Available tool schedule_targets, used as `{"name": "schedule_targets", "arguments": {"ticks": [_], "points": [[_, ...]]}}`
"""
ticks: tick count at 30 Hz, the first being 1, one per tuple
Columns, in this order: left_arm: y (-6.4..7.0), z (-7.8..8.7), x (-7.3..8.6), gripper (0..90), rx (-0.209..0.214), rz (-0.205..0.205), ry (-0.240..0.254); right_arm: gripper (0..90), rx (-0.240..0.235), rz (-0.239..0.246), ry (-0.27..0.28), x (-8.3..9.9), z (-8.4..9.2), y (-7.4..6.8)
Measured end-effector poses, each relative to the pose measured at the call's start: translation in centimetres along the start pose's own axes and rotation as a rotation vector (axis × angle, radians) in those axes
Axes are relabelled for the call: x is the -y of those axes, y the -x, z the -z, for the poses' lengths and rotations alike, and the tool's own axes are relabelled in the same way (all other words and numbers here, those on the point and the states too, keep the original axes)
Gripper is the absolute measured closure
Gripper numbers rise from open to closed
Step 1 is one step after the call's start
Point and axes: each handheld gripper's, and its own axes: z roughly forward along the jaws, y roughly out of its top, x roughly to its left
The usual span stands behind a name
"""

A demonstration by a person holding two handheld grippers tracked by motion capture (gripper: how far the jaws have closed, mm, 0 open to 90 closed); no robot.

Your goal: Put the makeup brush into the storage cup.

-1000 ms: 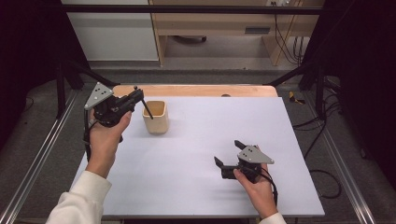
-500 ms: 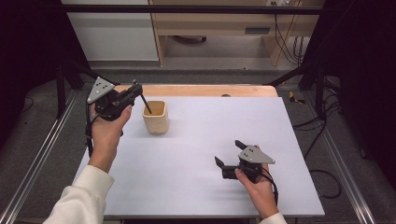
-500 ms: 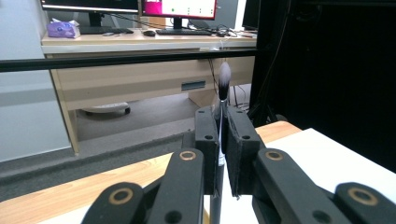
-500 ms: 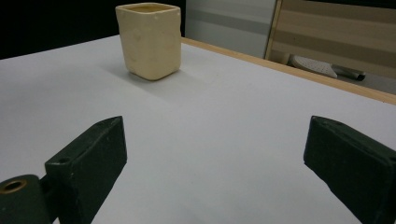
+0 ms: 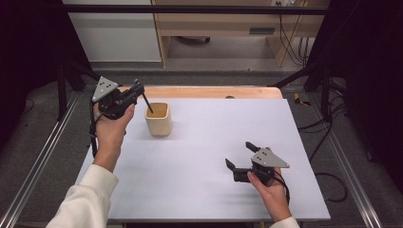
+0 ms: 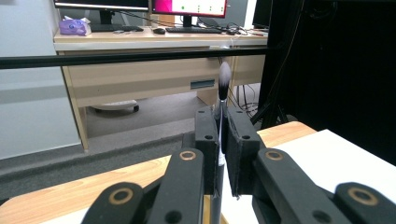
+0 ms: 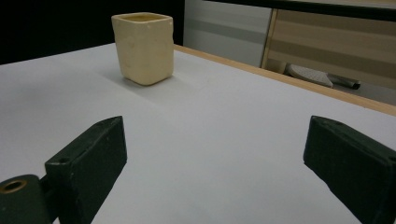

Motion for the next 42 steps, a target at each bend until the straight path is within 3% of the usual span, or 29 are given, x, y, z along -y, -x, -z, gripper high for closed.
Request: {"name": "schedule_targets", "arguments": {"ticks": [11,42], "points": [[-0.9,-1.1,0.7,84.2,-0.023,0.011,-0.009,6.5,0.020,0.007,0.009,0.5,1.6,0.6],[-1.0,-2.7,2.4,84.2,-0.046,0.005,-0.029,7.2,0.008,0.011,0.005,2.0,4.6,1.2]]}}
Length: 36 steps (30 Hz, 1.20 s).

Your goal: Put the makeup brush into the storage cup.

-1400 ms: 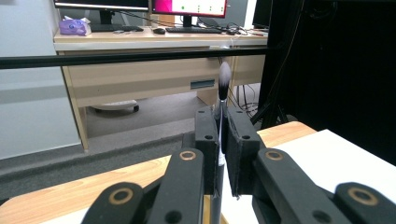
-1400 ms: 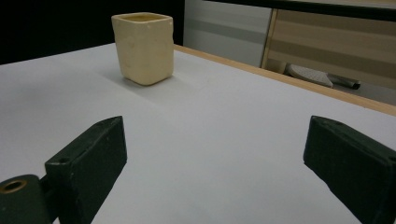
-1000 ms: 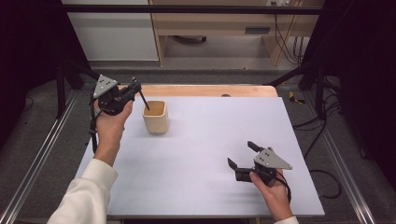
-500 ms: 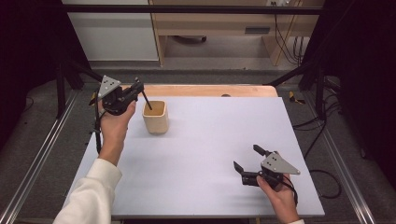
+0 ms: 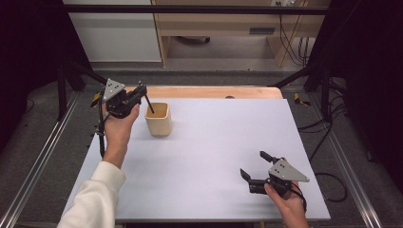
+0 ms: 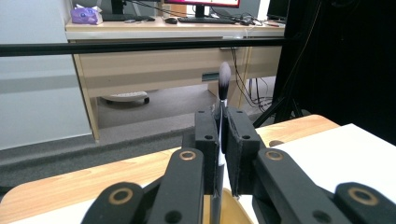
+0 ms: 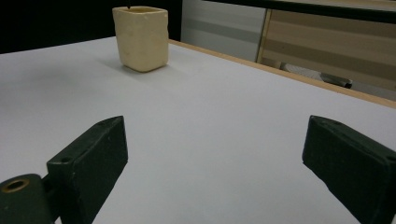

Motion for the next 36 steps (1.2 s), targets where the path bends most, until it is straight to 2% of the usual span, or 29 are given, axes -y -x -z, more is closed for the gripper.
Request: {"name": "schedule_targets", "arguments": {"ticks": [14,20,36], "points": [[-0.2,-0.7,1.2,84.2,-0.009,0.001,-0.026,7.3,-0.002,0.006,-0.012,0.2,-0.1,0.1],[0.1,-1.0,1.4,84.2,-0.007,-0.010,-0.035,7.3,-0.004,0.002,-0.016,0.2,-0.2,0.0],[0.1,-1.1,2.7,84.2,-0.014,-0.018,-0.062,7.2,-0.002,0.001,-0.018,0.2,-0.4,0.0]]}}
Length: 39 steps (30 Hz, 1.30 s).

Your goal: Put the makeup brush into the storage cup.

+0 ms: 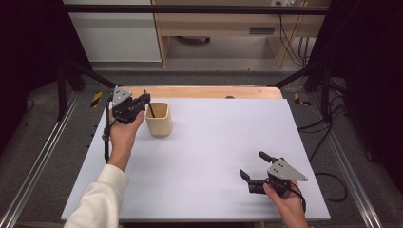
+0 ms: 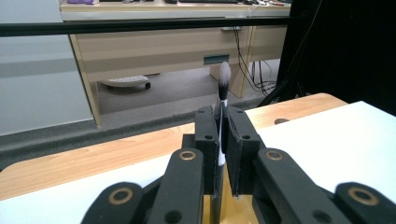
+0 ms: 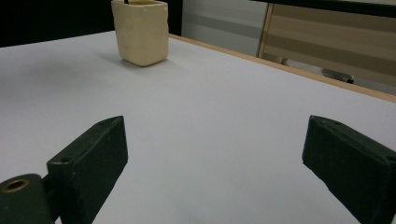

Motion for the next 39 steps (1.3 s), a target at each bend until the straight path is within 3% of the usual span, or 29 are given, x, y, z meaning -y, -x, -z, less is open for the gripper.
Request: {"name": "schedule_targets", "arguments": {"ticks": [14,20,25,28,31,39], "points": [[0.3,-0.2,0.8,84.1,0.003,-0.011,-0.021,7.1,0.003,0.001,0.003,-0.1,0.0,0.0],[0.3,-0.2,1.2,83.1,0.005,0.003,-0.016,6.8,0.008,0.000,0.003,-0.1,0.0,0.1],[0.2,0.2,1.1,49.4,-0.013,-0.002,0.032,6.4,0.010,-0.003,0.006,-0.1,0.0,0.1],[0.0,0.7,0.9,38.7,-0.019,-0.027,0.054,6.3,0.008,0.002,0.007,-0.1,-0.1,0.1],[0.0,1.0,0.7,30.7,-0.022,-0.036,0.068,6.0,0.009,0.001,0.006,-0.2,-0.1,0.0],[-0.1,1.2,0.7,26.9,-0.009,-0.044,0.069,4.9,0.015,-0.002,0.007,-0.2,-0.1,0.1]]}}
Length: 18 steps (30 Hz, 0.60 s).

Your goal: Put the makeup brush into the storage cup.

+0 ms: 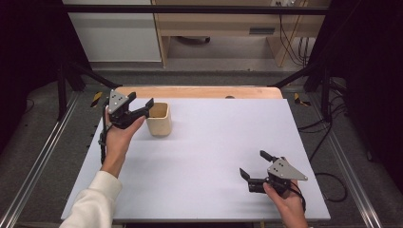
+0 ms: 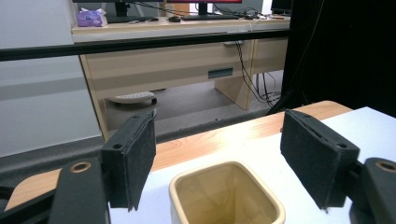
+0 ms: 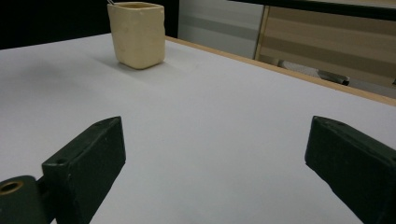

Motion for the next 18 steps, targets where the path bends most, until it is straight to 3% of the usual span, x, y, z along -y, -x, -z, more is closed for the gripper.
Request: {"name": "schedule_targets", "arguments": {"ticks": [8,13,18], "points": [[0.19,-0.18,0.12,23.3,0.023,0.001,-0.011,4.0,0.013,-0.008,0.004,0.00,0.06,0.15],[0.41,-0.28,0.14,16.1,0.035,0.001,-0.022,3.8,0.012,-0.006,0.004,0.01,0.03,0.11],[0.81,-0.46,0.10,7.3,0.074,-0.011,-0.040,3.6,0.017,-0.012,0.004,0.01,0.05,0.17]]}}
